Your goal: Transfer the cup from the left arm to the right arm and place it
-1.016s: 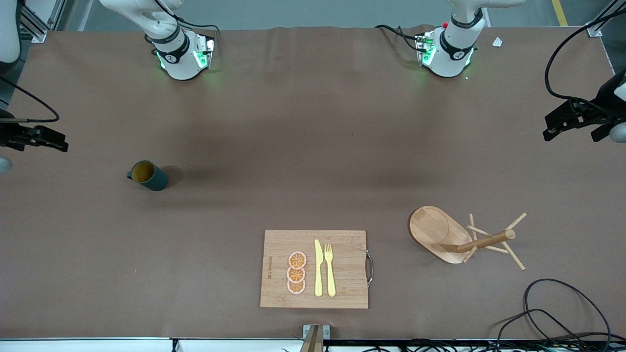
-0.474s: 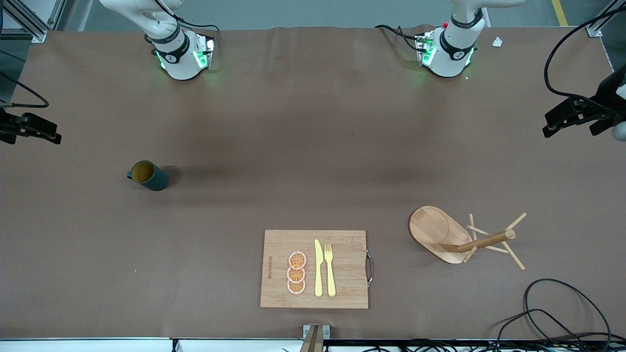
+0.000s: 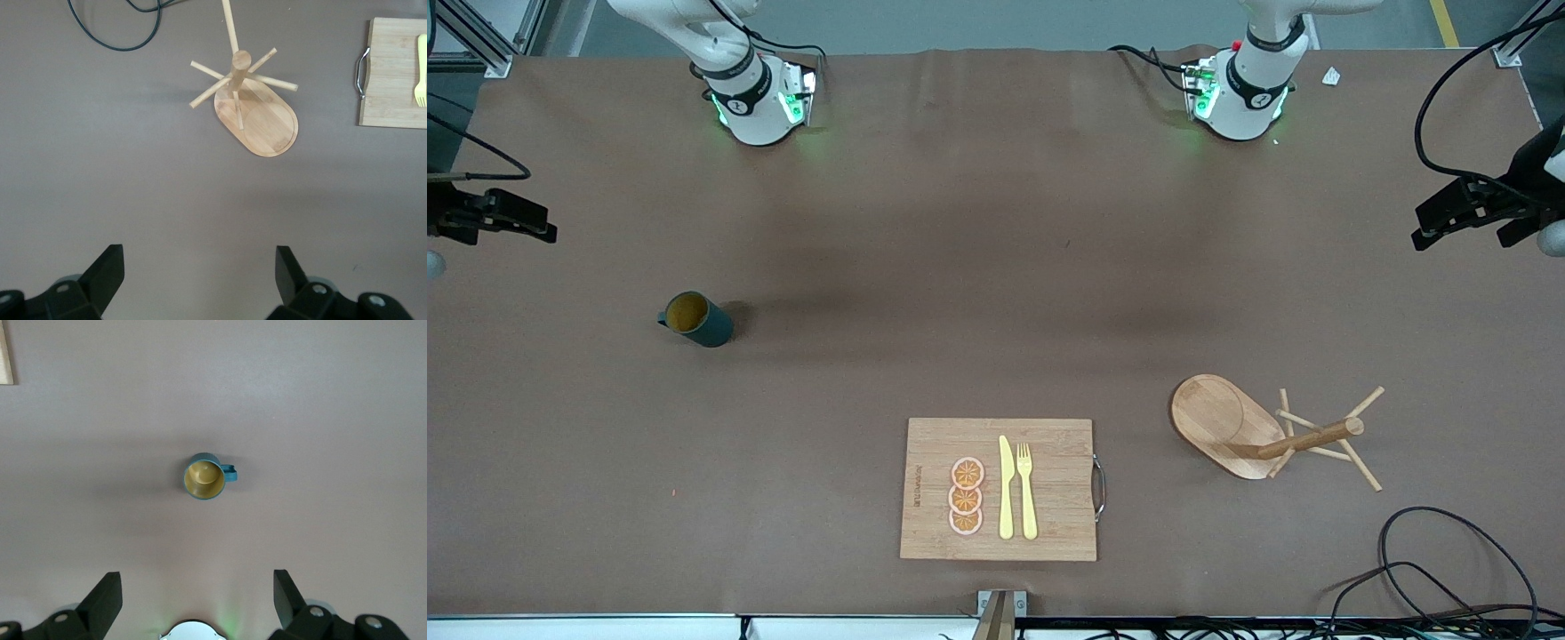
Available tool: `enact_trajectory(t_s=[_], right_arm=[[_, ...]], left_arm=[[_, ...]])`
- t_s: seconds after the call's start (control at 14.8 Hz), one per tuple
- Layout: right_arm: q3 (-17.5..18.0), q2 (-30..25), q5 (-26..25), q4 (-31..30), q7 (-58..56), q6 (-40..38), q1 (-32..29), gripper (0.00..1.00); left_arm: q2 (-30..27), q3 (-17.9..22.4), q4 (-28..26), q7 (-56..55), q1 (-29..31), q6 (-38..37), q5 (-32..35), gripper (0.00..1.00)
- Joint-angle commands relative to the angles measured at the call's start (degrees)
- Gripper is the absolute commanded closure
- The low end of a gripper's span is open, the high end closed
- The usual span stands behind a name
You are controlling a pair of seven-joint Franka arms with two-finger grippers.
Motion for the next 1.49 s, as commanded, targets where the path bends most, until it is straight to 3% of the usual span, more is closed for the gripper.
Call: enact_trajectory(t_s=[0.0,0.41,1.42], right_arm=[[0.0,-5.1,0.5,-4.9,2.8,1.3,0.6,0.0],[-0.3,-8.4,0.6,-7.6,2.9,2.4,0.7,0.0],[-0.7,-9.4,1.0,-5.5,-0.6,1.7,-1.0,0.0]], left_arm=[[-0.2,-0.1,0.4,0.5,-0.4,0.9,0.5,0.0],[-0.2,-0.1,0.4,0.8,0.0,0.8,0.4,0.0],[-0.1,-0.1,0.5,0.8,0.1,0.8,0.4,0.0]])
